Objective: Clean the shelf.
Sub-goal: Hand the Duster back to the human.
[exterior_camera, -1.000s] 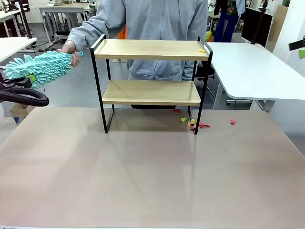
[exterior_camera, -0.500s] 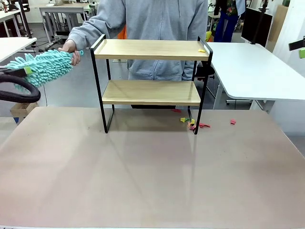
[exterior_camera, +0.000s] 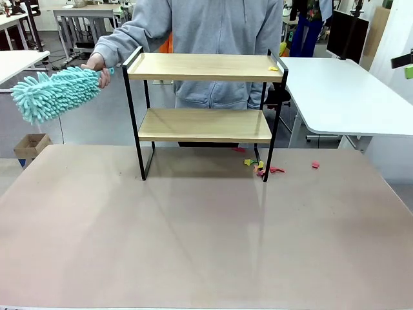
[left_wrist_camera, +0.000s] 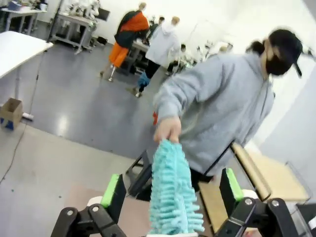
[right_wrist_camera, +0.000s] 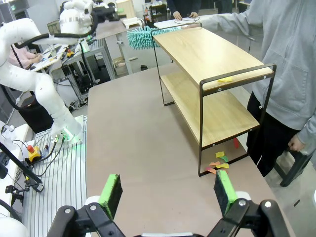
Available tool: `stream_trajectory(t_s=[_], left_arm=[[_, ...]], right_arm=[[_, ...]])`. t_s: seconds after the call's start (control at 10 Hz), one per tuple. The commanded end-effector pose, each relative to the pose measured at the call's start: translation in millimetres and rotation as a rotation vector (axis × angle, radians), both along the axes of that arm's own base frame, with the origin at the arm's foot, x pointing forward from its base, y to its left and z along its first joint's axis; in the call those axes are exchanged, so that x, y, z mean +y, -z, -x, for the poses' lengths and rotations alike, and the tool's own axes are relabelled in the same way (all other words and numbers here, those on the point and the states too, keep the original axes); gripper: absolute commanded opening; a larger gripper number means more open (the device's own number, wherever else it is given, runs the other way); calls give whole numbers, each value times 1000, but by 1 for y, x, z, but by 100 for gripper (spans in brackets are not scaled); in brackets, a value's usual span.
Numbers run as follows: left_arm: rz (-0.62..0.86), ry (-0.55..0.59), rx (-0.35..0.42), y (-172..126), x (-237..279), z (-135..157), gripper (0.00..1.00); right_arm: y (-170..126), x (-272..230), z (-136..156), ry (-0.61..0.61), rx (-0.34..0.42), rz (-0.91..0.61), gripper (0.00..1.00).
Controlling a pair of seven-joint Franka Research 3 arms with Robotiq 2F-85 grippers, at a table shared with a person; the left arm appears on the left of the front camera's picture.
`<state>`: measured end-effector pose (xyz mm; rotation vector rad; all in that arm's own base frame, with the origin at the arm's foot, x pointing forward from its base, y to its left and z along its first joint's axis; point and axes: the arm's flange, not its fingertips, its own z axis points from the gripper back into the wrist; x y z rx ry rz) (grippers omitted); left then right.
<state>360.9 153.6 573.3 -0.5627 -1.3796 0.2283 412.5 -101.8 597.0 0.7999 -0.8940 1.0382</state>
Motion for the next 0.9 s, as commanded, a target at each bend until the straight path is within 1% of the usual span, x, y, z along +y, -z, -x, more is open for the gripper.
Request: stream_trajectory(t_s=[0.0, 0.1, 0.3, 0.4, 0.5, 0.8], left_arm=[[102, -57, -58, -30, 45, 13, 100], [140, -74, -70, -35, 63, 19, 100], [193, -89, -77, -35, 87, 27, 100], [179, -83, -71, -32, 90, 27, 100], [165, -114, -85, -38, 85, 33, 100], [165, -114, -85, -38, 85, 33, 100]], right_arm=[[-3, 0, 0, -5, -1, 8, 100], [-3, 0, 0, -5, -1, 8, 100], [-3, 0, 0, -5, -1, 8, 100], [-3, 0, 0, -5, -1, 8, 100], [-3, 0, 0, -5, -1, 8, 100], [-3, 0, 0, -5, -1, 8, 100]])
